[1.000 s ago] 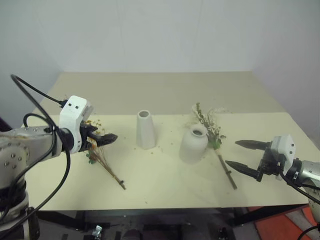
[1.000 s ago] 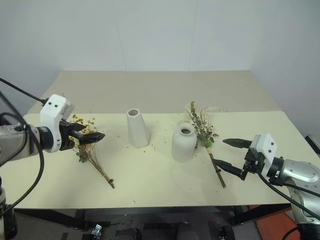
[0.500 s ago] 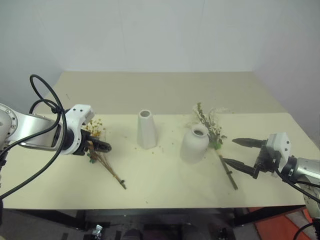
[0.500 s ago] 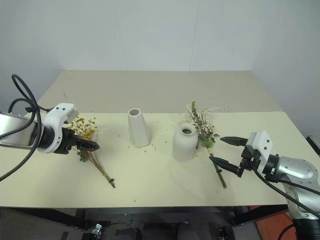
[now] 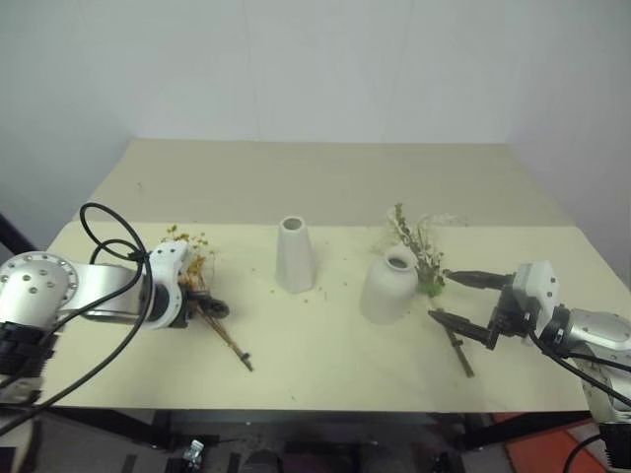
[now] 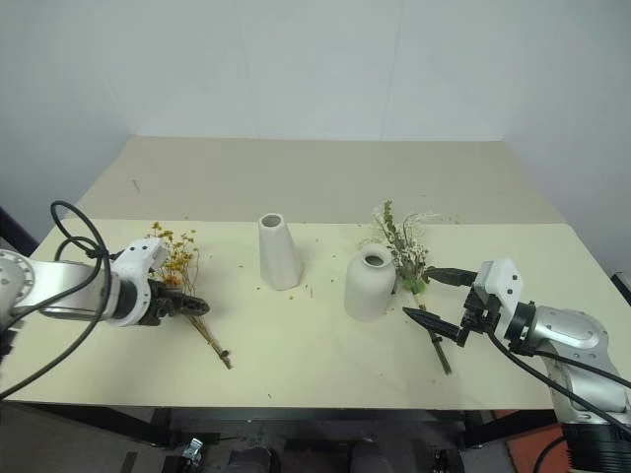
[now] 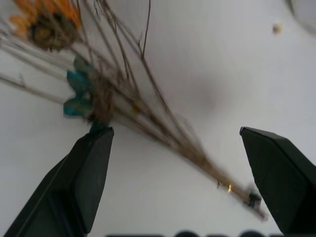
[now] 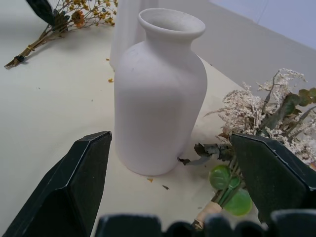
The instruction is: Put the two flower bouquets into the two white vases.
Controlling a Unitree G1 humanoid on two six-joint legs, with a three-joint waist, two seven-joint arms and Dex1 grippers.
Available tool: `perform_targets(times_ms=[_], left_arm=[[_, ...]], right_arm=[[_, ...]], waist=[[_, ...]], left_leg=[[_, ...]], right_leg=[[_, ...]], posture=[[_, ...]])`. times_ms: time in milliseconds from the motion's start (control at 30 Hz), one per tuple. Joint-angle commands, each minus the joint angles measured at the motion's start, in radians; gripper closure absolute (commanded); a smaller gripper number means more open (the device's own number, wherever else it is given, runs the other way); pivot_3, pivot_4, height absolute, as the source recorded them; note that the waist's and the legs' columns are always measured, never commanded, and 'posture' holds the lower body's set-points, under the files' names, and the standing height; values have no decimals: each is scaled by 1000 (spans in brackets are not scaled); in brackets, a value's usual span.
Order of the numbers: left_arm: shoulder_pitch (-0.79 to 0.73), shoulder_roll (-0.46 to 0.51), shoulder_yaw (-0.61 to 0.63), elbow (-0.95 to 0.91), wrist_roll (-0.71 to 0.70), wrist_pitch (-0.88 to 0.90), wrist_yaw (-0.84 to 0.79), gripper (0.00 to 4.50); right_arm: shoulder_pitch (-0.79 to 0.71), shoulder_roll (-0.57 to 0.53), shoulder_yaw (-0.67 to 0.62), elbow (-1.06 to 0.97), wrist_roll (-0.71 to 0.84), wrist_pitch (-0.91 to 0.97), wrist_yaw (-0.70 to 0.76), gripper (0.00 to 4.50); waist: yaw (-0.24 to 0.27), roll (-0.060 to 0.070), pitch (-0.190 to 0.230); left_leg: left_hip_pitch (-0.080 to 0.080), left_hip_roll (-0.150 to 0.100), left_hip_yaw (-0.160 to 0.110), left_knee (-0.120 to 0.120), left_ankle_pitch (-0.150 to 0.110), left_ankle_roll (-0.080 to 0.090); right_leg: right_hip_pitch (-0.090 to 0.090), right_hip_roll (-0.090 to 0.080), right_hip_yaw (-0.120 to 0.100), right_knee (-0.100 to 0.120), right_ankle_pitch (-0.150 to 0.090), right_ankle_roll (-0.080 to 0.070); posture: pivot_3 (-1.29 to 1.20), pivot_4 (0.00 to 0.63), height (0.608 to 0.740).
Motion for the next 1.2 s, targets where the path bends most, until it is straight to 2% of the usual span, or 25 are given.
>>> perform_targets(times_ms=[33, 133, 233, 367, 433, 567, 933, 1133, 1200], left_arm=[[-7, -140, 111, -4, -10, -62, 252, 28], [-21, -281, 179, -3, -10, -84, 452, 28], [-41, -370, 237, 12, -10, -83, 601, 28], [-90, -425, 285, 61, -10, -48, 693, 28], [-108, -422, 297, 87, -10, -22, 699, 28], [-114, -412, 318, 110, -10, 4, 707, 785], [-84, -373, 338, 93, -10, 13, 699, 4367], [-159, -240, 307, 129, -10, 36, 602, 4440], [-189, -165, 272, 126, -10, 63, 500, 4440]], right_arm=[[5, 10, -12, -21, 1, -32, -12, 0], [16, 24, -9, -31, -1, -40, -23, 0], [28, 36, -7, -45, -3, -44, -36, 0], [45, 52, -6, -62, -2, -47, -53, 0], [50, 58, -5, -73, -1, -44, -61, 0], [59, 64, -6, -82, 0, -44, -68, 0], [34, 69, 0, -62, 6, -42, -58, 0], [16, 78, 9, -45, 2, -43, -57, 0], [8, 78, 8, -40, 6, -40, -53, 0]], waist=[[6, 0, 0], [10, -1, 0], [10, -1, 0], [9, -1, 0], [9, -1, 0], [9, -1, 0], [9, -1, 0], [8, -1, 0], [8, -1, 0]], left_leg=[[-1, 0, 0, 0, 0, 0], [-1, 0, 0, 1, 0, 0], [-1, -1, 0, 1, 0, -1], [0, -1, 0, 1, 1, -1], [0, -1, 0, 1, 1, -2], [0, -1, 0, 1, 1, -2], [0, -1, 0, 1, 1, -3], [-1, -1, 0, 1, 2, -3], [-1, -1, 0, 1, 2, -3]], right_leg=[[0, 0, 0, 0, 0, 0], [0, 0, 0, 0, 5, -6], [0, 0, 0, 0, 5, -7], [0, 0, 0, 0, 6, -7], [0, 0, 0, 0, 6, -7], [0, 0, 0, 0, 6, -7], [0, 0, 0, 0, 6, -7], [0, 0, 0, 0, 4, -4], [0, 0, 0, -1, 2, 0]], posture=[[0, 150, 740], [0, 150, 740], [0, 150, 740], [0, 150, 740], [0, 150, 740], [0, 150, 740], [0, 150, 740], [0, 150, 740], [0, 150, 740]])
